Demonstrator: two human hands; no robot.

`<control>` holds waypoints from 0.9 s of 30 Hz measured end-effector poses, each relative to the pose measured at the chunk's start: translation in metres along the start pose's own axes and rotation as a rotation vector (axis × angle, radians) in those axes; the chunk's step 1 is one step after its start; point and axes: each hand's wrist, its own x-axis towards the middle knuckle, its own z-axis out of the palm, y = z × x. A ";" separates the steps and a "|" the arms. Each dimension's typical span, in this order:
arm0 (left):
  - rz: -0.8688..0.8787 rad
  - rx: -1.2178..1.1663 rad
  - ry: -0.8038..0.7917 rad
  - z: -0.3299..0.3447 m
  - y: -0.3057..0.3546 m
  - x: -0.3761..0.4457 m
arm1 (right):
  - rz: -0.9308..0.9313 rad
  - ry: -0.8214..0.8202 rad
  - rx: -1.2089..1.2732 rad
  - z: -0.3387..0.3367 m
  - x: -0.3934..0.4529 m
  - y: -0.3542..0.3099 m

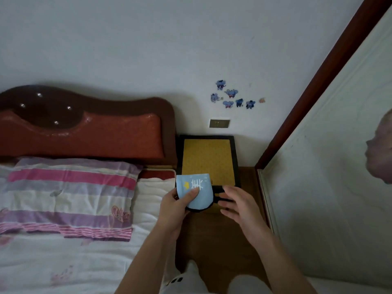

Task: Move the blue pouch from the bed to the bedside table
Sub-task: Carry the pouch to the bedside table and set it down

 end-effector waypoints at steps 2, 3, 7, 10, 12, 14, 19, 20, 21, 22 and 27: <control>-0.018 0.002 -0.012 0.001 0.010 0.020 | 0.022 0.018 0.019 0.004 0.015 -0.007; -0.028 -0.001 -0.020 0.003 0.013 0.030 | 0.032 0.027 0.032 0.005 0.023 -0.010; -0.054 -0.011 -0.050 0.011 0.024 0.068 | 0.073 0.061 0.101 0.003 0.058 -0.024; -0.075 -0.017 -0.055 0.022 0.032 0.097 | 0.089 0.074 0.142 -0.002 0.087 -0.035; -0.080 -0.009 -0.057 0.031 0.038 0.116 | 0.086 0.085 0.156 -0.006 0.105 -0.044; -0.086 0.000 -0.050 0.043 0.045 0.137 | 0.083 0.078 0.153 -0.013 0.125 -0.056; -0.098 -0.004 -0.049 0.074 0.064 0.179 | 0.073 0.048 0.120 -0.029 0.172 -0.091; -0.098 -0.010 -0.043 0.082 0.068 0.188 | 0.066 0.037 0.102 -0.033 0.182 -0.099; -0.097 -0.017 -0.036 0.090 0.071 0.196 | 0.060 0.024 0.083 -0.037 0.193 -0.106; -0.096 -0.023 -0.028 0.097 0.074 0.205 | 0.057 0.012 0.063 -0.042 0.203 -0.112; -0.092 -0.025 0.026 0.118 0.071 0.241 | 0.058 -0.030 -0.057 -0.059 0.250 -0.127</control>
